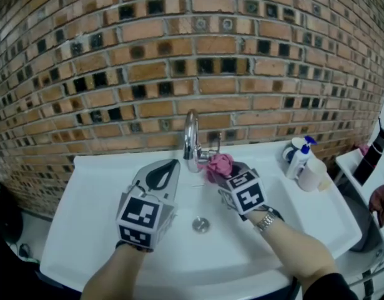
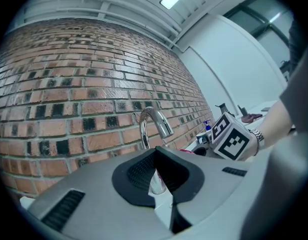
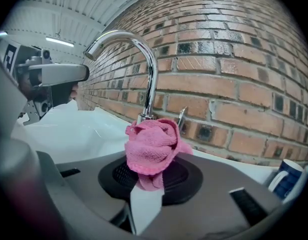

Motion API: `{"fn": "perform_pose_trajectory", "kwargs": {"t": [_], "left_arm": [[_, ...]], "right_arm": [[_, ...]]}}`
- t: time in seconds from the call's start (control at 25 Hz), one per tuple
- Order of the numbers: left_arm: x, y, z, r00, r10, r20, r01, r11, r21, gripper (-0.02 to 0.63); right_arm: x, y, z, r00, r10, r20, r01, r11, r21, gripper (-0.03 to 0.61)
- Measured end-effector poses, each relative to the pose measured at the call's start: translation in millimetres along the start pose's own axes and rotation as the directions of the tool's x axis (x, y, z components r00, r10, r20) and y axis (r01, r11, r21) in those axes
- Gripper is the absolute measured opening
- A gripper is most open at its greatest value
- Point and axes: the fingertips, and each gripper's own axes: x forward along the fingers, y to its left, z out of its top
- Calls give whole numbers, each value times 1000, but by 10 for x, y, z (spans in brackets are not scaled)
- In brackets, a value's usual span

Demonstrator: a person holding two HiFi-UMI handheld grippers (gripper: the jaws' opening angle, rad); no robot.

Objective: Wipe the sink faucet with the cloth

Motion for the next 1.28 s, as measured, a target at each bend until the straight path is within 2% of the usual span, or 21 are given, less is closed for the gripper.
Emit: {"fn": "perform_pose_trajectory", "kwargs": {"t": [0.2,0.48,1.28], "left_arm": [[10,7,-21,1000,0,-3,0,1000,7,3],[18,15,-31,1000,6,-8,-6,1000,-7,3],[13,29,-37,1000,5,-8,-5,1000,-10,3]], "right_arm": [[37,-244,15,999,-32,7,32,998,55,89],[126,-367,139,998,2,57,-10,992,129,89],[96,-555,628,991,-6,135,-10,993,117,89]]}}
